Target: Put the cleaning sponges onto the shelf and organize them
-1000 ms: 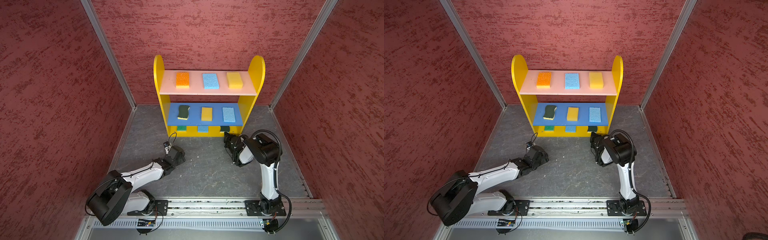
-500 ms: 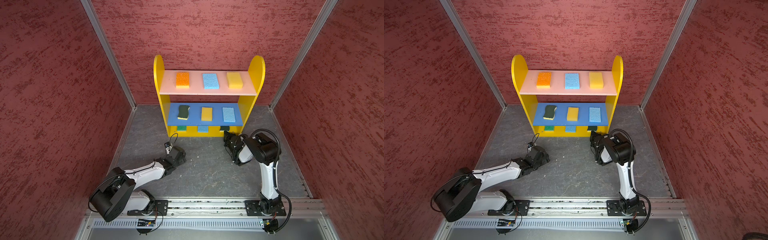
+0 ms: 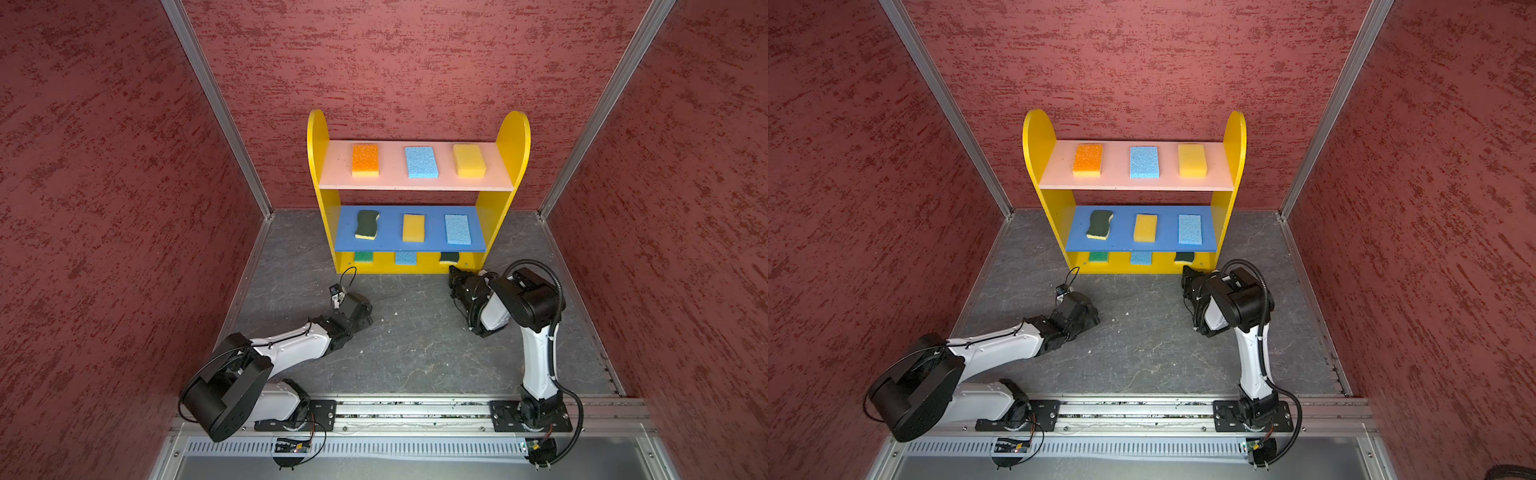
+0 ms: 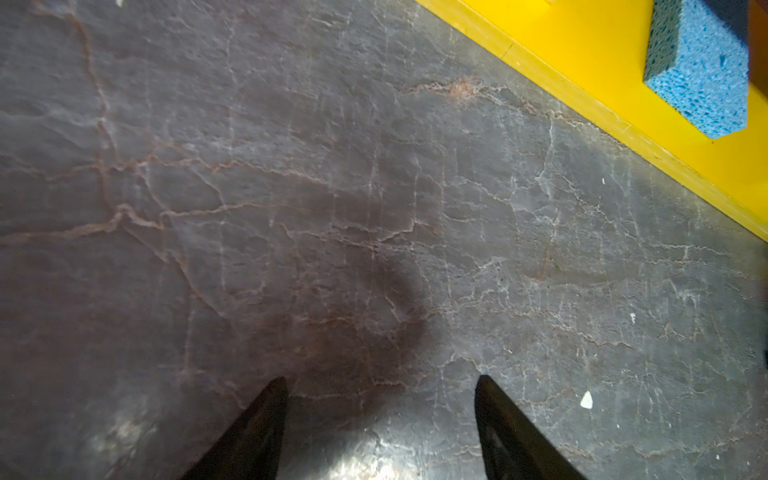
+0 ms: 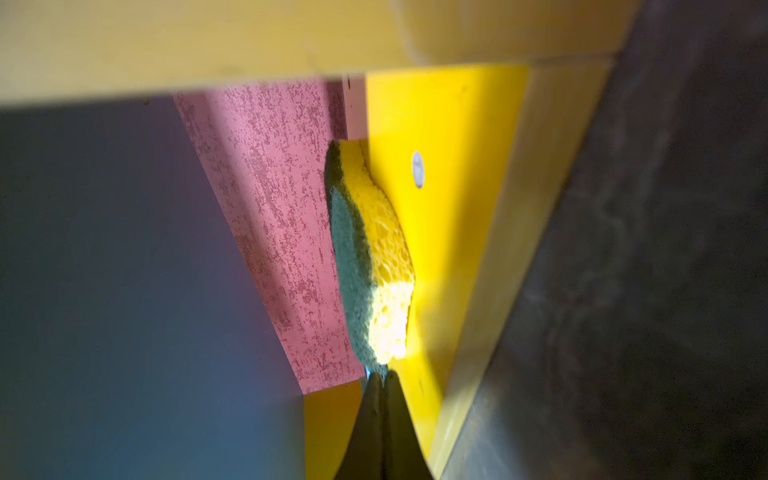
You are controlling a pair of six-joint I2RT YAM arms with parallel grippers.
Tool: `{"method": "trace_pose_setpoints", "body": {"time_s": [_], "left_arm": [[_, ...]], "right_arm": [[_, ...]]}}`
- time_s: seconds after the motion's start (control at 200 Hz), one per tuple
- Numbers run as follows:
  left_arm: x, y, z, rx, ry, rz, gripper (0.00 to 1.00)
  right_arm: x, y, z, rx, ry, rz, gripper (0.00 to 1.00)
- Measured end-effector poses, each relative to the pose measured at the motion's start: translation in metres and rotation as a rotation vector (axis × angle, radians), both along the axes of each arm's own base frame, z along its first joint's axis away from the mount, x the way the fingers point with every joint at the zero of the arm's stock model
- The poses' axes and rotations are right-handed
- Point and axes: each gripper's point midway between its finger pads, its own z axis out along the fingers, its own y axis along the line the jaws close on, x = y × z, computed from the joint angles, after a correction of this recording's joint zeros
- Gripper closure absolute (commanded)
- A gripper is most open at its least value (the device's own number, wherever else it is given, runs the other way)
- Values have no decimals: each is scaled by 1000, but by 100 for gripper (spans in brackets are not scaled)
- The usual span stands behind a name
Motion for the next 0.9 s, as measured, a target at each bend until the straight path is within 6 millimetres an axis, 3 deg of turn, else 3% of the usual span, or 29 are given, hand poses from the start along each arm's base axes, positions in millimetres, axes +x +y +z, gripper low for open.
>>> {"method": "trace_pose_setpoints", "body": {"time_s": [0.23,0.636,0.822,0.897], "left_arm": [[-3,6,11,10,-15,7,28],[-12,28,51,37,-94,3,27],[-17,41,65,50,-107,8,27],[-19,46,71,51,-116,12,27]], "right_arm": [[-20,5,-1,0,12,37,100],[-68,3,-11,-67,119,115,100],[-90,-2,-19,-164,209,160,100],[-94,-3,-13,-229,228,183,100]]}}
